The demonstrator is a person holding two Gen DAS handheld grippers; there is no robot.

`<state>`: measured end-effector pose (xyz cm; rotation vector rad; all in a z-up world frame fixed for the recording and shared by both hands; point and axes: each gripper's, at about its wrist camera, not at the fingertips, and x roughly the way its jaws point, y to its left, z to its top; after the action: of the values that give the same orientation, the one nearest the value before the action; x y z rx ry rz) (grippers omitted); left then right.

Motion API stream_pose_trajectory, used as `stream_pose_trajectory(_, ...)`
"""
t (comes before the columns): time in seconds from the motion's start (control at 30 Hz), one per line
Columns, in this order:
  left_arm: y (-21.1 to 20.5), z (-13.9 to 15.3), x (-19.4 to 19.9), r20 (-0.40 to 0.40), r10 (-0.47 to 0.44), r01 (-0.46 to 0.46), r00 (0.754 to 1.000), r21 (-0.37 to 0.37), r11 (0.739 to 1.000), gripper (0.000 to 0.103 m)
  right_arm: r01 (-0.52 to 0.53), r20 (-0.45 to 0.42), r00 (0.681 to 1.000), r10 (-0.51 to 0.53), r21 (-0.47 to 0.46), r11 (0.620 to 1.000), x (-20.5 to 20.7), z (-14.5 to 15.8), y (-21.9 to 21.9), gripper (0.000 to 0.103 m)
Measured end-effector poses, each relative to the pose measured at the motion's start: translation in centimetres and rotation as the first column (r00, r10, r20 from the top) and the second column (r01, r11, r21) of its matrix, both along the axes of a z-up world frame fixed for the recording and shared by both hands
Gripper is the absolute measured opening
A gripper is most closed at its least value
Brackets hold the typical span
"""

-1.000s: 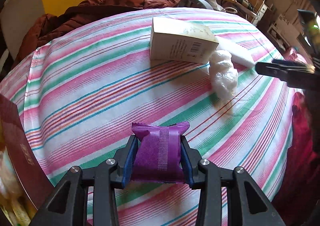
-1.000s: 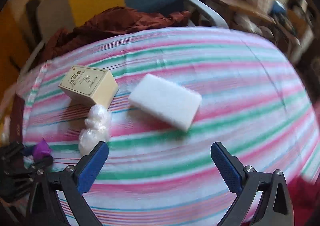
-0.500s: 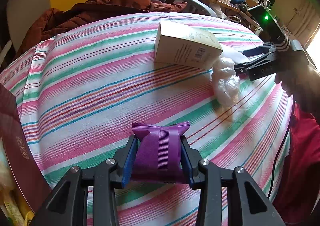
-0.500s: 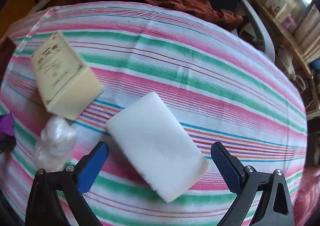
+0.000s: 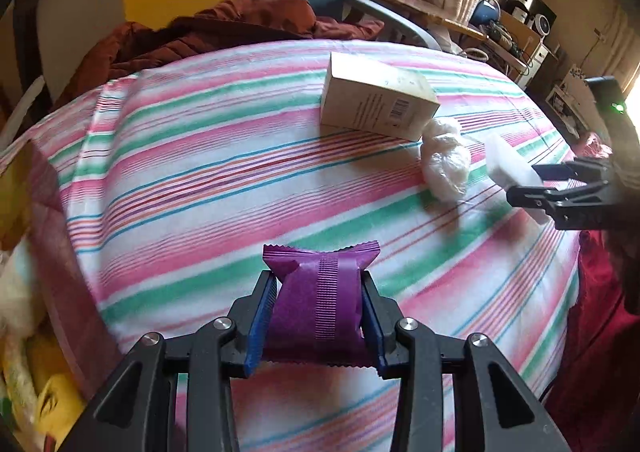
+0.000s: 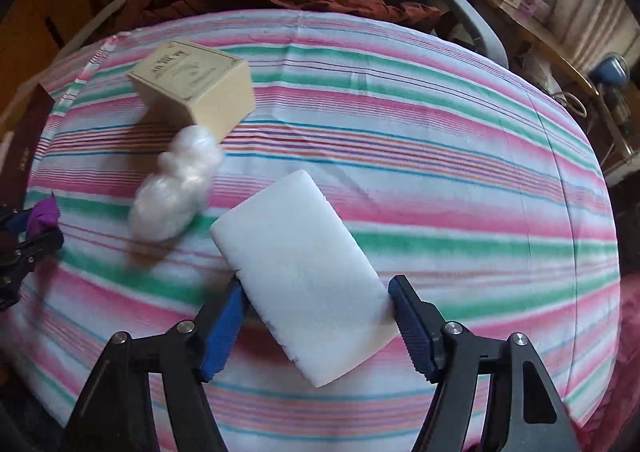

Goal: Organize objects
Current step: 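Close the right tool on the white sponge block and lift it, then carry the purple packet and white sponge over the gold tray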

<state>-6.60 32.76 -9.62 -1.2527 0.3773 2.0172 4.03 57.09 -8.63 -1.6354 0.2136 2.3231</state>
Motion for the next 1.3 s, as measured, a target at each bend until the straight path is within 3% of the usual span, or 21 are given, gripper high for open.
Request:
stream_pose_trajectory(0.3, -5.7, 5.0, 2.6, -0.119, 0.077, -0.068, 0.990, 0.076, 0.995, 0.040, 0.000, -0.147, 0.989, -0.006, -0.042, 0.999, 0.7, 3.5, -5.1, 0.072)
stream_pose_trajectory(0.53, -9.8, 7.6, 3.8, -0.191, 0.152, -0.132, 0.970, 0.114, 0.985, 0.041, -0.077, -0.230, 0.972, 0.057, -0.077, 0.994, 0.2, 5.7, -10.8, 0.073)
stream_pose_trajectory(0.9, -15.3, 8.2, 3.5, -0.176, 0.261, -0.234, 0.949, 0.157, 0.959, 0.041, -0.188, -0.307, 0.943, 0.128, -0.177, 0.966, -2.4, 5.9, -18.5, 0.074)
stream_pose_trajectory(1.07, -19.6, 8.1, 3.0, -0.135, 0.339, -0.310, 0.931, 0.199, 0.930, 0.041, -0.246, -0.333, 0.928, 0.166, -0.216, 0.945, -3.8, 6.1, -22.0, 0.074)
stream_pose_trajectory(1.3, -27.7, 8.6, 2.3, -0.117, 0.493, -0.453, 0.862, 0.257, 0.853, 0.041, -0.341, -0.372, 0.896, 0.242, -0.229, 0.912, -6.1, 6.9, -27.5, 0.075)
